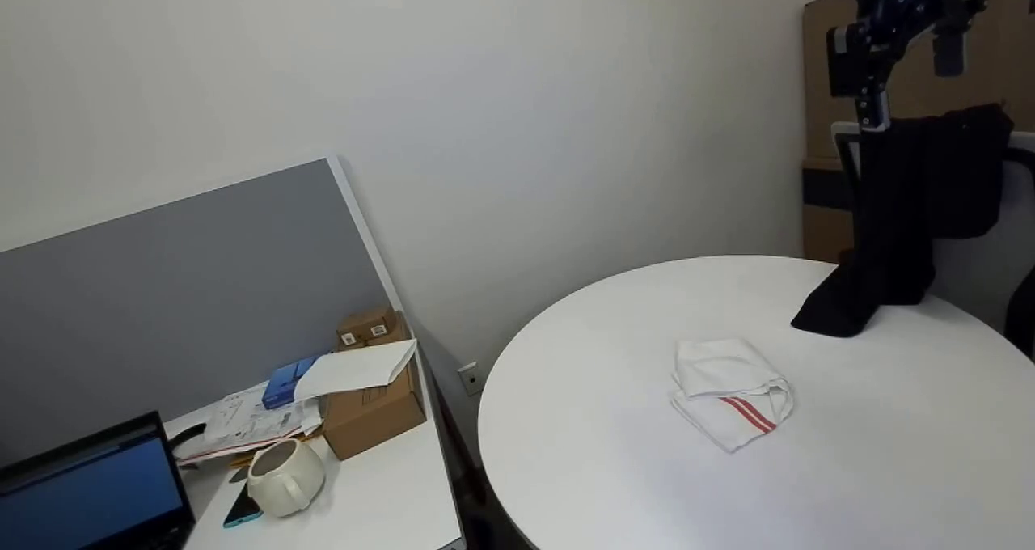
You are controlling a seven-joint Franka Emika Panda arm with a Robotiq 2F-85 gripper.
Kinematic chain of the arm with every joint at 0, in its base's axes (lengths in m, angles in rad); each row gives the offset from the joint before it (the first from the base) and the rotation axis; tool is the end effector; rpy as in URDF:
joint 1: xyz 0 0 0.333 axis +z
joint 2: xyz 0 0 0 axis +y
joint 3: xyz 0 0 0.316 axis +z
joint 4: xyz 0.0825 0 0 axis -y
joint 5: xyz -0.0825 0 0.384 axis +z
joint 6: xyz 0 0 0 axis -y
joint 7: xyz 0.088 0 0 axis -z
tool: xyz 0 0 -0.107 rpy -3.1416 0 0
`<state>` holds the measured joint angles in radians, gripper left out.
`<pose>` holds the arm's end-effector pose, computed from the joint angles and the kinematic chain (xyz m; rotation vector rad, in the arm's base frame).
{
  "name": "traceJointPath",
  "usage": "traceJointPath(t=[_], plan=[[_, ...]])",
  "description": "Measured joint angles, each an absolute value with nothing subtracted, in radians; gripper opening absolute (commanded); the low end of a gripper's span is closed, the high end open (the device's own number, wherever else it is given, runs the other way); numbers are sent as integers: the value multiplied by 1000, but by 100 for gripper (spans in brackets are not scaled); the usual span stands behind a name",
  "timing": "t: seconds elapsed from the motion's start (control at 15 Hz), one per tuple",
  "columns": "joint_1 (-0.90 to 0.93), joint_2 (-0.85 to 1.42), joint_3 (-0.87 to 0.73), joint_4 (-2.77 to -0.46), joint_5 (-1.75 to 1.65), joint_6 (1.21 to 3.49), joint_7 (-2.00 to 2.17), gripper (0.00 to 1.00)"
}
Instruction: Remove the black object from the chair and put it on the table
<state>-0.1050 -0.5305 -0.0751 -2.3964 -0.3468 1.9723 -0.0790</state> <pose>0.3922 -0.0966 0.5197 2.8407 0.0378 0.0997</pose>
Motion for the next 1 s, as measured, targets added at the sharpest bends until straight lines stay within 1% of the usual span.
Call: traceJointPath(t=[0.33,0.67,1.0], plan=[[-149,-285,-163,-2184,-371,2060,-193,100],[-179,-17,-216,-1930,-347,2074,-281,100],[-257,159,-247,-1733,-251,2086,-406,100]])
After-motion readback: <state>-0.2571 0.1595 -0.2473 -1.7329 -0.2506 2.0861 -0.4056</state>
